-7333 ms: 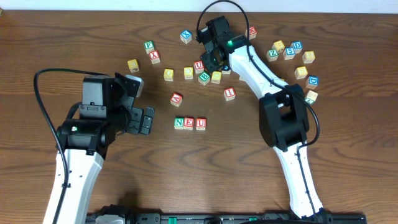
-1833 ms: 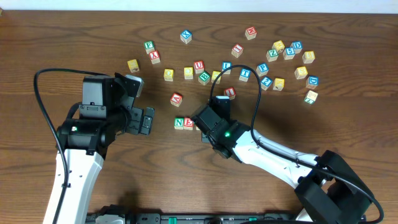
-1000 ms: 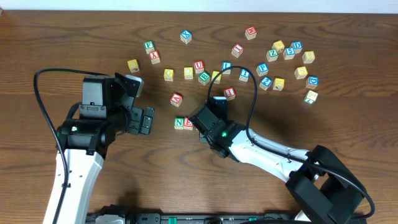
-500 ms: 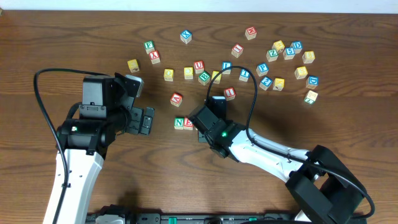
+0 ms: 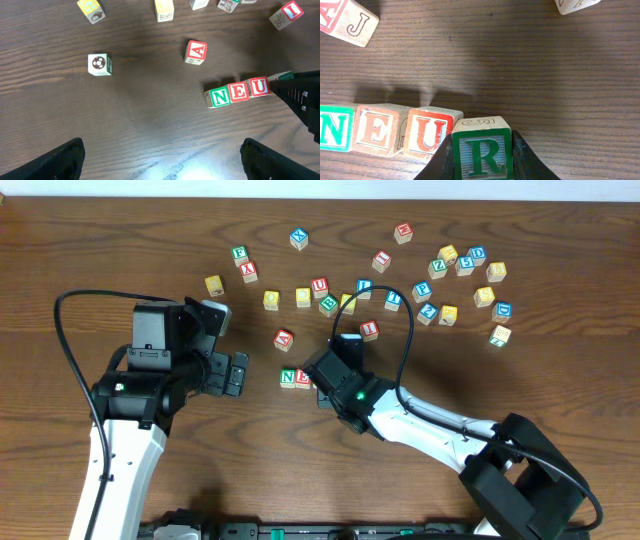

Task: Spell out NEURIPS
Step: 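Lower the green R block beside the U block, adjusting alignment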

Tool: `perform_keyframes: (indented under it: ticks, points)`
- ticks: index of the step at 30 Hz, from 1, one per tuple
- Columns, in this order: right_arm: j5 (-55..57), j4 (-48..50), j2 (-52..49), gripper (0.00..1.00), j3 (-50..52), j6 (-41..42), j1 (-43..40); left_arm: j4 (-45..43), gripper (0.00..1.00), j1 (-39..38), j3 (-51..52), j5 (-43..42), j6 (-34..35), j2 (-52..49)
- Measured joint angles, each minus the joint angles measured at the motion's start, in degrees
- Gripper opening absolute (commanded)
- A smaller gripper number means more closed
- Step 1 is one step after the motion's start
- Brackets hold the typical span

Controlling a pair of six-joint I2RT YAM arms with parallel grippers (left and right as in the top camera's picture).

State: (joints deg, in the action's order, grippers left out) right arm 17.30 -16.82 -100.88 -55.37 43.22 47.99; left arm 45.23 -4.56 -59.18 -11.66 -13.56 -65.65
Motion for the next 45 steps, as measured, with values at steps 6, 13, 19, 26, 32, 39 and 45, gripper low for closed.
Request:
perform_keyframes:
  ticks: [6, 13, 19, 26, 32, 39, 45]
  points:
    - [-0.37, 0.0, 0.0, 0.01, 0.0, 0.0, 0.0, 0.0, 0.98, 0.0, 0.0, 0.0, 0.02, 0.0]
    - [-0.81, 0.28, 0.0, 0.01, 0.0, 0.0, 0.0, 0.0, 0.98, 0.0, 0.0, 0.0, 0.02, 0.02]
    - [-0.98, 0.46, 0.0, 0.01, 0.0, 0.0, 0.0, 0.0, 0.98, 0.02, 0.0, 0.0, 0.02, 0.02]
    - [-1.11, 0.83, 0.0, 0.01, 0.0, 0.02, 0.0, 0.0, 0.98, 0.0, 0.0, 0.0, 0.02, 0.0]
    - [-1.25, 0.87, 0.0, 0.01, 0.0, 0.0, 0.0, 0.0, 0.98, 0.0, 0.0, 0.0, 0.02, 0.02]
    - [-1.46, 1.09, 0.0, 0.01, 0.0, 0.02, 0.11, 0.0, 0.98, 0.0, 0.0, 0.0, 0.02, 0.0]
    - [-1.49, 1.49, 0.0, 0.01, 0.0, 0.02, 1.14, 0.0, 0.98, 0.0, 0.0, 0.0, 0.02, 0.02]
